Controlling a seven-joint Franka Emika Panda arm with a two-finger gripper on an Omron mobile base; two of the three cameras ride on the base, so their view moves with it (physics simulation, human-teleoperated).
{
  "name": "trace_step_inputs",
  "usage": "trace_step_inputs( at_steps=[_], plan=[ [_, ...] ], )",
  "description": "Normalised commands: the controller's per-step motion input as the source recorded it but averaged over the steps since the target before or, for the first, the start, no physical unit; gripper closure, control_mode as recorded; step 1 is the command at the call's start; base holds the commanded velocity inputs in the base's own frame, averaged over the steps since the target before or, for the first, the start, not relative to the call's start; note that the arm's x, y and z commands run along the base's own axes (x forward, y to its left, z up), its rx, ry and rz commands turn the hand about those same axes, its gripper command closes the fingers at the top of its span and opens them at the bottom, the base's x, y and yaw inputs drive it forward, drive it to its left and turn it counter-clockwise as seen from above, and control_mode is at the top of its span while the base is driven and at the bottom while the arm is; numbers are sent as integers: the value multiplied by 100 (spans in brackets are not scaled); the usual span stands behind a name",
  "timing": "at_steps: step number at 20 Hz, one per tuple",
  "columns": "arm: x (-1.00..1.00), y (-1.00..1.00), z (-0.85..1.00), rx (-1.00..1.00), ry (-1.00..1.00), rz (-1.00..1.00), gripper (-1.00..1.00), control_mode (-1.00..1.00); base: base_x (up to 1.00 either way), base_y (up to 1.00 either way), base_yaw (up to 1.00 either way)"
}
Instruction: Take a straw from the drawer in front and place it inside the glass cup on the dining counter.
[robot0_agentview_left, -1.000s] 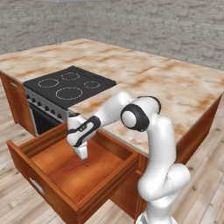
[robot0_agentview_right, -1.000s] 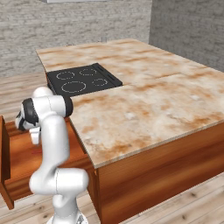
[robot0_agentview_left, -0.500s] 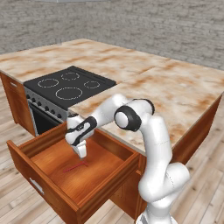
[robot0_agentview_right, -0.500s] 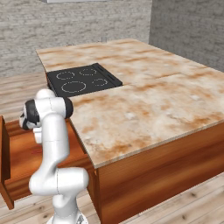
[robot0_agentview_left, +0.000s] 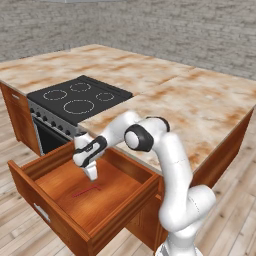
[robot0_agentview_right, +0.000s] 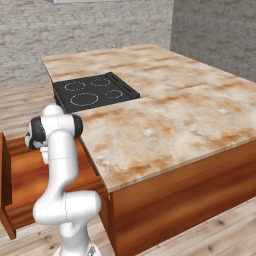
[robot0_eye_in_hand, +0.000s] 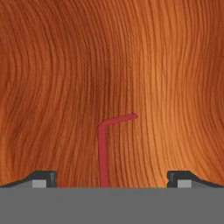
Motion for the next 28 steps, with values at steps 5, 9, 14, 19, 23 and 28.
trace_step_inputs(
  at_steps=[5, 9, 14, 19, 23, 28],
  plan=[
    [1, 8, -24, 0, 2, -1, -100, -100, 0, 0, 0],
    [1, 4, -22, 0, 3, -1, -100, -100, 0, 0, 0],
    [6, 0, -23, -1, 1, -1, -100, -100, 0, 0, 0],
    [4, 0, -24, -4, 1, -1, -100, -100, 0, 0, 0],
    [-1, 1, -10, -2, 0, -1, -100, -100, 0, 0, 0],
    [-7, 0, 0, 0, 4, -6, -100, -100, 0, 0, 0]
  ],
)
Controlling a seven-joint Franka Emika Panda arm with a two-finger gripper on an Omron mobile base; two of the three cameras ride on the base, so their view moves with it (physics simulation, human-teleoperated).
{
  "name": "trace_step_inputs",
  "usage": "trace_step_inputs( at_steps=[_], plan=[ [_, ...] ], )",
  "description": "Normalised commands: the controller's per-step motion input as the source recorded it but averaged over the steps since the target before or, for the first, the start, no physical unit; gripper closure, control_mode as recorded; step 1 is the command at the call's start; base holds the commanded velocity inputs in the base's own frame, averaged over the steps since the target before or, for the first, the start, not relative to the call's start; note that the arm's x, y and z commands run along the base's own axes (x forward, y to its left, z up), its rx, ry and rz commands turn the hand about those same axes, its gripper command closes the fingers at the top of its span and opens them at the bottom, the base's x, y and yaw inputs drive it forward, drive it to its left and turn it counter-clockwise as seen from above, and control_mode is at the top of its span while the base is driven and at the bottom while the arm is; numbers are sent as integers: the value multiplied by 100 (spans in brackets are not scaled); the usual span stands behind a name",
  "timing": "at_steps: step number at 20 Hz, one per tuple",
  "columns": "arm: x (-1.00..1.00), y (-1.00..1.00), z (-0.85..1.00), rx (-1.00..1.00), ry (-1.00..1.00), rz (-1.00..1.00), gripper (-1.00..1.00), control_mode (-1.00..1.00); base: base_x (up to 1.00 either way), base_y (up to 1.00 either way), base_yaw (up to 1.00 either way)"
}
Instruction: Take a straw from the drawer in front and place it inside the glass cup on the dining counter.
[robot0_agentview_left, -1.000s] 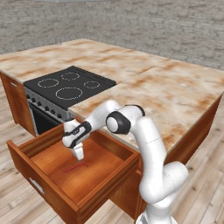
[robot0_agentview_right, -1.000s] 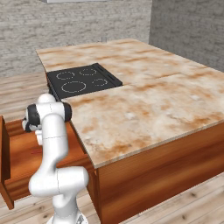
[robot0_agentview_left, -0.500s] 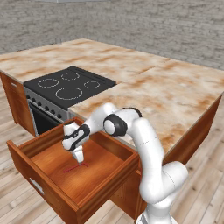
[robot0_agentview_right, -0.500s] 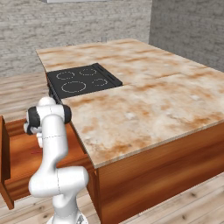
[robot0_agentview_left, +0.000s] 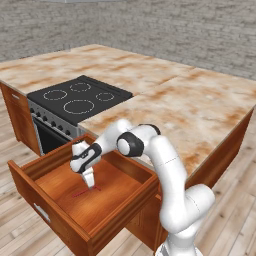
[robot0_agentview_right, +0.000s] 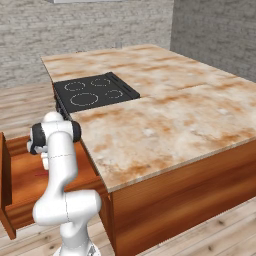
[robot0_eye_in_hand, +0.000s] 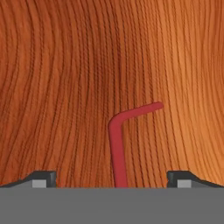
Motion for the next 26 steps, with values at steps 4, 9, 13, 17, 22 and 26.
trace_step_inputs(
  at_steps=[4, 9, 13, 17, 22, 26],
  plan=[
    [-5, 0, -8, 0, 7, -5, -100, -100, 0, 0, 0],
    [-1, 0, -19, 0, 3, -4, -100, -100, 0, 0, 0],
    [0, 0, -19, -2, 0, -3, -100, -100, 0, 0, 0],
    [0, 0, -19, -4, -2, -1, -100, -100, 0, 0, 0],
    [0, 0, -35, -6, -9, 0, -100, -100, 0, 0, 0],
    [0, 0, -40, -5, -9, 0, -100, -100, 0, 0, 0]
  ],
)
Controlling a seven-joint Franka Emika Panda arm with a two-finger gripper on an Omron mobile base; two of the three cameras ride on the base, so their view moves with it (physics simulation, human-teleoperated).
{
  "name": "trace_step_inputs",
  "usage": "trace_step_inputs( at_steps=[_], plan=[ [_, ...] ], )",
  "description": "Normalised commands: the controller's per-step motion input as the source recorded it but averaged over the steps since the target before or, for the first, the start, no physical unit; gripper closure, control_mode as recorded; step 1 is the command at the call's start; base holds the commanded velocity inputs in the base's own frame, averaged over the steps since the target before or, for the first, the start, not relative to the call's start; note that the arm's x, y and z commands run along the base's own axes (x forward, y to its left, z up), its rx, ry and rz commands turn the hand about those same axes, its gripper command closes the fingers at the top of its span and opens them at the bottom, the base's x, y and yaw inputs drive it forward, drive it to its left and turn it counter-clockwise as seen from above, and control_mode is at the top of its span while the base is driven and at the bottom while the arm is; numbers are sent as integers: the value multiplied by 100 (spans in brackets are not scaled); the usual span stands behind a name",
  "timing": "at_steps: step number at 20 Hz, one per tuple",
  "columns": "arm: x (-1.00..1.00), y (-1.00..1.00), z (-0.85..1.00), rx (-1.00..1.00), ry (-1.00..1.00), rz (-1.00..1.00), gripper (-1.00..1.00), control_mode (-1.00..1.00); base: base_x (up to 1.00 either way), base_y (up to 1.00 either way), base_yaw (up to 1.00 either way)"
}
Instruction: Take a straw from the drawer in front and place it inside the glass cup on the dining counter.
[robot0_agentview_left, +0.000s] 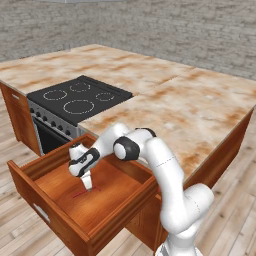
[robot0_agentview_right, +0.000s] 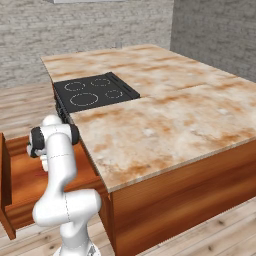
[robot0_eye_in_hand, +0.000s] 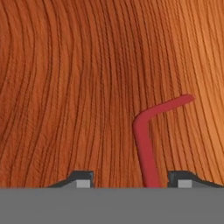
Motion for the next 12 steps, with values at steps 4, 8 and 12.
trace_step_inputs(
  at_steps=[4, 8, 12],
  plan=[
    [0, 0, -41, -3, -10, 0, -100, -100, 0, 0, 0],
    [0, 0, -45, -1, -11, -2, -100, -100, 0, 0, 0],
    [0, 0, -47, 0, -9, -3, -100, -100, 0, 0, 0]
  ],
)
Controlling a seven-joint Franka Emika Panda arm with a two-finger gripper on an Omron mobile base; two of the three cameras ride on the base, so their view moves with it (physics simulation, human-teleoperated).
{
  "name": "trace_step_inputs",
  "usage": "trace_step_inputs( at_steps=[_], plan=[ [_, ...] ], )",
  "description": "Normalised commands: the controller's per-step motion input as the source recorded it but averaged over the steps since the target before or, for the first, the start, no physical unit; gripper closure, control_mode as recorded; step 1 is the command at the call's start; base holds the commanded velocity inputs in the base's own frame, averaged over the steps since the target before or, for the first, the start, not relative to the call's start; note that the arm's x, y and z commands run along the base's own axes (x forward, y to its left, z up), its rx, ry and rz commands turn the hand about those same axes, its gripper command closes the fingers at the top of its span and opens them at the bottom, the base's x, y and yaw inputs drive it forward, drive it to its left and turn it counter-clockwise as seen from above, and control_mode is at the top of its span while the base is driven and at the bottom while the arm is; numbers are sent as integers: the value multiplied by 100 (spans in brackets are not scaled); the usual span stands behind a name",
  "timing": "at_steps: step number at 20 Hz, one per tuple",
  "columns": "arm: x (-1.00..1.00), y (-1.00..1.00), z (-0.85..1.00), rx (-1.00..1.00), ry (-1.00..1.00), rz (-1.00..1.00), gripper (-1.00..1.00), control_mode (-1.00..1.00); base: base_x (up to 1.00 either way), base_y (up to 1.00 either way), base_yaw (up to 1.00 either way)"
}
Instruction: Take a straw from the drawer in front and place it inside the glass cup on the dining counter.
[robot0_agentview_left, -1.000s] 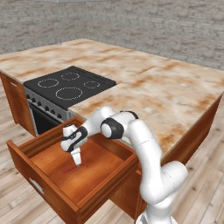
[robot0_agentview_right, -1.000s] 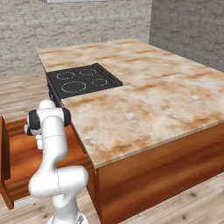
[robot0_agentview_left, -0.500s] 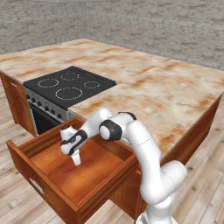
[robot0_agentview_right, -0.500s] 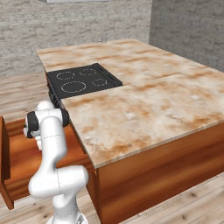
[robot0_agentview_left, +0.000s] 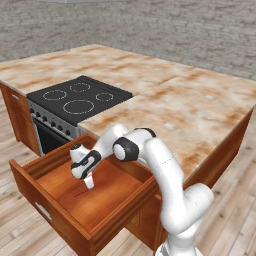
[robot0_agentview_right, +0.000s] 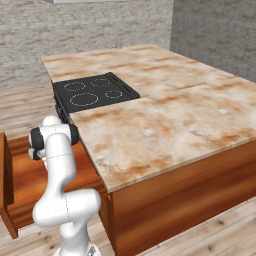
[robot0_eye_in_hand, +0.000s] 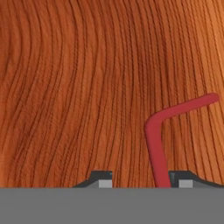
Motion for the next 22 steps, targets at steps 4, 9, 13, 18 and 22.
trace_step_inputs(
  at_steps=[4, 9, 13, 18, 22],
  plan=[
    [-14, 0, -52, 0, -8, -4, -100, -100, 0, 0, 0],
    [-37, 0, -46, 0, -5, -6, -100, -100, 0, 0, 0],
    [-40, 0, -47, 0, -8, -7, -100, -100, 0, 0, 0],
    [-32, 0, -56, 0, -7, -6, -100, -100, 0, 0, 0],
    [-16, 0, -66, 0, -2, -5, 100, -100, 0, 0, 0]
  ],
)
